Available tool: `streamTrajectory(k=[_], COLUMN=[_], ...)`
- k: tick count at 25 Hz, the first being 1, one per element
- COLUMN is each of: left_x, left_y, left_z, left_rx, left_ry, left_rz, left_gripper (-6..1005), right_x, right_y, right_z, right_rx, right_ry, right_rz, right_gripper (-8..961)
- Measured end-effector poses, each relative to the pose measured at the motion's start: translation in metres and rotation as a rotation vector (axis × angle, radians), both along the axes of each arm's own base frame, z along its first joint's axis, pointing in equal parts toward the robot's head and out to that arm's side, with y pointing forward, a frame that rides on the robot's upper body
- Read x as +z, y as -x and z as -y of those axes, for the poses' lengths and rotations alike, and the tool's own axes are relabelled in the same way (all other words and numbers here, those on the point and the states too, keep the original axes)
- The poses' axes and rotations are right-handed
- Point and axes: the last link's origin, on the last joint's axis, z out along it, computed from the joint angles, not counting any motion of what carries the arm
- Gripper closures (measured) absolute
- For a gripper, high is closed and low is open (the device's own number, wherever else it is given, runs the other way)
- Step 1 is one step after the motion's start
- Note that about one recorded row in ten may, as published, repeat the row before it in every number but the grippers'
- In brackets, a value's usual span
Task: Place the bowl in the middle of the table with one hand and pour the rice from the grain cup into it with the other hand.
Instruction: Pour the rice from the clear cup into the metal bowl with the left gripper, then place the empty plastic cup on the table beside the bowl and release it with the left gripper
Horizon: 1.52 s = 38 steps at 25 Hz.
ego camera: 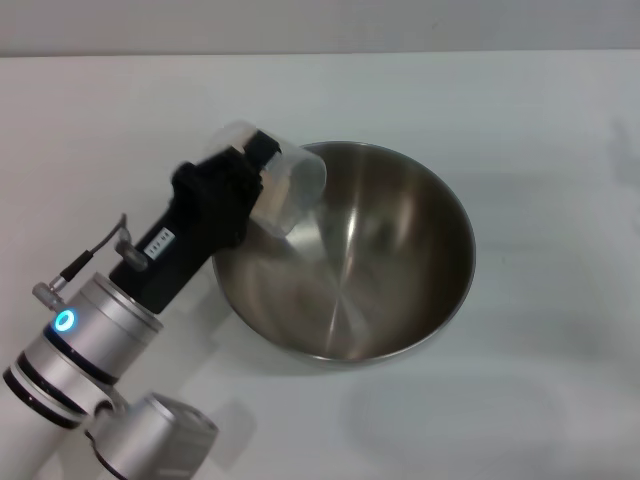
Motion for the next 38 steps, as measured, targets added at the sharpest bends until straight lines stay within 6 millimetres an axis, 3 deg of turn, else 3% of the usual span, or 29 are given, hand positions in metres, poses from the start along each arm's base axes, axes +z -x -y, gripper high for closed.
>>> streamTrajectory(k=[14, 34, 38], left_x=[-0.021, -0.021, -0.015], left_y=[0.001, 0.001, -0.004], left_z=[0.016, 0.016, 0.015], left_rx=[-0.166, -0.177, -0.089], left_ry=[-0.189, -0.205, -0.133], left_rz=[-0.361, -0.381, -0.206], left_gripper=[969, 970, 969], right_x=[0.001, 0.001, 0.001], right_y=[-0.001, 0.000, 0.000], right_z=[-0.001, -0.002, -0.002], right_rx=[0.001, 0.001, 0.000], right_ry=[0.003, 0.005, 0.006], right_rz=[0.010, 0.011, 0.011], right_gripper=[408, 408, 409])
